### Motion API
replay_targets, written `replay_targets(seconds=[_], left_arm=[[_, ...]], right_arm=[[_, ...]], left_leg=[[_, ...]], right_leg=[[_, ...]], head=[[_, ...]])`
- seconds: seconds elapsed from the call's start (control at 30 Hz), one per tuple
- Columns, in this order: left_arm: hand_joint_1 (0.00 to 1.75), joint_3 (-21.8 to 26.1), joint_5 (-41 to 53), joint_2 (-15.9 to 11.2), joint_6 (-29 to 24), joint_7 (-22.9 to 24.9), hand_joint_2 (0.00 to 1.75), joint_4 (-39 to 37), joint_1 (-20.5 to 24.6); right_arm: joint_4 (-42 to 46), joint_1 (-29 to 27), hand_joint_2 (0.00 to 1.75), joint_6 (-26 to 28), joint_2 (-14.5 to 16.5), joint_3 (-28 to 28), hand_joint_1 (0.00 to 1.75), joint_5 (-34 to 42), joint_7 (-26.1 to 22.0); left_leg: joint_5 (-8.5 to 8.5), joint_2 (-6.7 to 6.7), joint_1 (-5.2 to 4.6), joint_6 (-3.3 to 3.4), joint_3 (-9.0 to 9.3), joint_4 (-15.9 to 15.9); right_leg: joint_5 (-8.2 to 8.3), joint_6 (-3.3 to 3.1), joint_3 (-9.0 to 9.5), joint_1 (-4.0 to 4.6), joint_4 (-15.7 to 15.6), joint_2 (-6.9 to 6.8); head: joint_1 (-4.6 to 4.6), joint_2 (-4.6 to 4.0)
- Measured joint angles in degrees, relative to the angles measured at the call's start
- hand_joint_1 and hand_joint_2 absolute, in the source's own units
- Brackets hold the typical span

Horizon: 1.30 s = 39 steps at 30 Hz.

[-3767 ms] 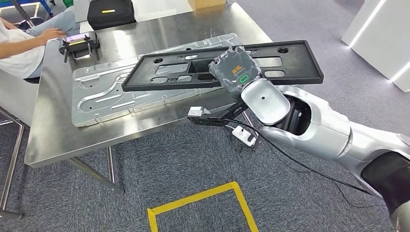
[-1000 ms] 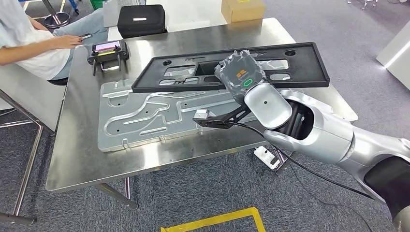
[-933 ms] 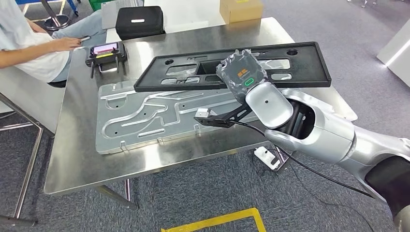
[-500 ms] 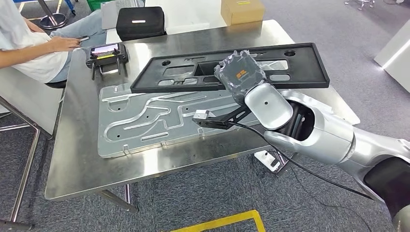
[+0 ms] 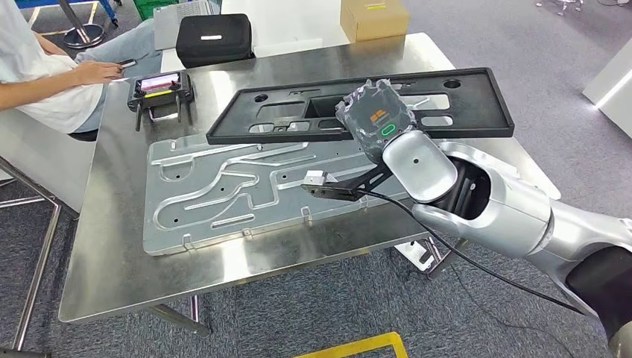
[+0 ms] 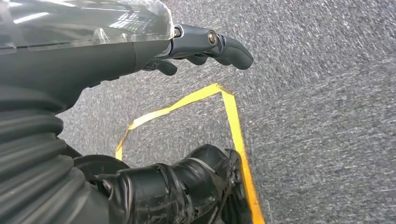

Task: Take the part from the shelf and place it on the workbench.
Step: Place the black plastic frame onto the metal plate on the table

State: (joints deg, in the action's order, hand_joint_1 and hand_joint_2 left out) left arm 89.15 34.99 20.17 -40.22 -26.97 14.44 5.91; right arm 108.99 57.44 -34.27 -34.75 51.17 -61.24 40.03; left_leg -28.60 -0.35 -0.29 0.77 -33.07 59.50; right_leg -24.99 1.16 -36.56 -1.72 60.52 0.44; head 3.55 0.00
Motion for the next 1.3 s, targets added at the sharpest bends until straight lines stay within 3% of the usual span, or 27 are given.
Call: replay_targets(seconds=[0.07,0.17,0.2,0.23,0.3,0.37,0.43,0.53,0.6,0.67,0.7,0.73,0.8,0.87,0.97,1.07,1.13,1.23,1.27,1.3], left_arm=[[0.00,0.0,0.0,0.0,0.0,0.0,1.75,0.1,0.0],[0.00,0.0,0.0,0.0,0.0,0.0,1.75,0.1,0.0],[0.00,0.0,0.0,0.0,0.0,0.0,1.75,0.1,0.0],[0.00,0.0,0.0,0.0,0.0,0.0,1.75,0.1,0.0],[0.00,0.0,0.0,0.0,0.0,0.0,1.75,0.1,-0.1],[0.00,0.0,0.0,0.0,0.0,0.0,1.75,0.2,0.0],[0.00,0.0,0.0,-0.1,0.0,0.0,1.75,0.2,0.0],[0.00,0.0,0.0,0.0,0.0,0.0,1.75,0.2,0.0],[0.00,0.0,0.1,0.1,0.0,-0.1,1.75,0.2,-0.1],[0.00,0.0,0.3,0.1,0.0,-0.5,1.75,0.3,-0.2],[0.00,0.0,0.5,0.1,0.0,-0.8,1.75,0.4,-0.3],[0.00,0.0,0.5,0.1,0.0,-1.2,1.75,0.5,-0.4],[0.00,0.0,0.5,0.1,0.0,-1.8,1.75,0.6,-0.7],[0.00,0.0,0.3,0.1,0.0,-2.3,1.75,0.7,-0.8],[0.00,0.0,-0.3,0.1,0.0,-3.0,1.75,0.7,-0.6],[0.00,0.0,-0.5,0.0,0.0,-3.3,1.75,0.7,-0.6],[0.00,0.0,-0.5,0.0,0.0,-3.3,1.75,0.7,-0.6],[0.00,0.0,-0.5,0.0,0.0,-3.3,1.75,0.7,-0.6],[0.00,0.0,-0.5,0.0,0.0,-3.3,1.75,0.7,-0.6],[0.00,0.0,-0.6,0.0,0.0,-3.3,1.75,0.7,-0.6]], right_arm=[[0.0,0.1,1.75,0.0,0.0,0.0,1.75,0.0,0.0],[0.0,0.1,1.75,0.0,0.0,0.0,1.75,0.0,0.0],[0.0,0.0,1.75,0.0,0.0,0.0,1.75,0.0,0.0],[0.0,0.0,1.75,0.0,0.0,0.0,1.75,0.0,0.0],[0.0,0.0,1.75,0.0,0.0,0.0,1.75,0.0,0.0],[0.0,0.1,1.75,0.0,0.0,0.0,1.75,0.0,0.0],[0.0,0.1,1.75,0.0,0.0,0.0,1.75,0.0,0.0],[0.1,0.1,1.75,0.0,0.0,0.0,1.75,0.0,0.0],[0.2,0.1,1.75,0.1,-0.2,-0.1,1.75,-0.1,0.0],[0.2,-1.4,1.75,1.1,-0.5,-0.5,1.75,-0.3,0.0],[0.2,-2.7,1.75,1.8,-0.7,-0.9,1.75,-0.4,0.0],[0.2,-4.1,1.75,2.6,-1.1,-1.2,1.75,-0.4,0.0],[0.2,-5.5,1.75,3.8,-1.7,-1.5,1.75,-0.1,0.0],[0.2,-5.8,1.75,4.6,-1.9,-1.8,1.75,0.5,0.0],[0.1,-6.3,1.75,5.4,-2.2,-2.0,1.75,2.2,0.0],[0.0,-6.7,1.75,5.5,-2.5,-2.1,1.75,2.9,0.0],[0.0,-6.7,1.75,5.6,-2.6,-2.2,1.75,3.0,0.0],[0.0,-6.7,1.75,5.6,-2.7,-2.2,1.75,3.0,0.0],[0.0,-6.8,1.75,5.6,-2.7,-2.2,1.75,3.0,0.0],[0.0,-6.9,1.75,5.6,-2.7,-2.2,1.75,3.0,0.0]], left_leg=[[-2.00,0.06,0.19,-0.68,-1.65,3.7],[-5.50,0.09,0.42,-1.24,-7.51,14.1],[-5.23,0.09,0.44,-1.25,-8.75,15.6],[-3.92,0.09,0.45,-1.16,-8.97,15.0],[0.65,0.08,0.39,-0.56,-6.58,8.3],[3.22,0.08,0.13,0.14,-3.58,1.7],[3.17,0.05,-0.16,0.48,-2.54,-0.4],[3.62,0.12,0.17,1.19,-1.63,-1.9],[3.83,0.17,0.39,1.70,-0.81,-2.8],[3.51,0.08,0.31,2.07,-0.42,-2.9],[3.27,0.00,0.28,2.15,-0.21,-2.8],[2.97,-0.11,0.27,2.17,0.02,-2.6],[2.17,-0.24,0.28,1.95,0.44,-2.0],[1.23,-0.19,0.18,1.44,0.57,-1.1],[0.51,-0.10,-0.09,0.68,0.45,-0.7],[-0.37,0.00,-0.06,-0.11,0.35,0.1],[-2.49,0.07,0.09,-0.80,-1.89,4.6],[-5.72,0.09,0.30,-1.31,-8.15,14.7],[-5.31,0.09,0.31,-1.26,-9.37,15.9],[-3.69,0.08,0.29,-1.04,-9.46,14.9]], right_leg=[[-0.16,-0.63,0.54,-0.16,-0.3,-0.06],[-0.55,-1.09,1.01,-0.12,-0.4,-0.20],[-0.70,-1.15,1.15,-0.10,-0.4,-0.16],[-0.86,-1.14,1.36,-0.09,-0.4,-0.09],[-1.24,-1.00,1.98,-0.08,-0.4,0.06],[-1.57,-0.62,2.41,0.08,-0.6,0.14],[-1.61,-0.06,2.54,0.15,-0.9,0.18],[-1.94,0.80,2.88,0.15,-1.2,0.12],[-4.28,1.03,0.88,0.18,3.3,-0.04],[-6.99,1.19,-3.15,0.26,10.9,-0.11],[-7.17,1.28,-4.55,0.25,13.1,-0.11],[-6.41,1.33,-5.09,0.22,13.3,-0.13],[-2.50,1.30,-3.14,0.14,7.7,-0.21],[-0.06,1.08,-0.50,0.29,1.5,-0.28],[-0.13,0.29,0.50,0.70,-0.3,-0.05],[-0.37,-0.70,0.84,0.40,-0.5,0.08],[-0.60,-1.23,1.32,0.26,-0.7,0.02],[-1.09,-1.67,1.74,0.47,-0.7,-0.04],[-1.27,-1.73,1.93,0.58,-0.7,0.00],[-1.47,-1.76,2.20,0.70,-0.7,0.06]], head=[[-0.23,0.00],[-0.41,0.00],[-0.43,0.00],[-0.43,0.00],[-0.45,0.00],[-0.42,0.00],[-0.38,0.00],[-0.35,0.00],[-0.16,0.00],[-0.02,0.00],[0.02,0.00],[0.06,0.00],[0.11,0.00],[0.12,0.00],[-0.02,0.00],[-0.26,0.00],[-0.47,0.00],[-0.55,0.00],[-0.56,0.00],[-0.56,0.00]])
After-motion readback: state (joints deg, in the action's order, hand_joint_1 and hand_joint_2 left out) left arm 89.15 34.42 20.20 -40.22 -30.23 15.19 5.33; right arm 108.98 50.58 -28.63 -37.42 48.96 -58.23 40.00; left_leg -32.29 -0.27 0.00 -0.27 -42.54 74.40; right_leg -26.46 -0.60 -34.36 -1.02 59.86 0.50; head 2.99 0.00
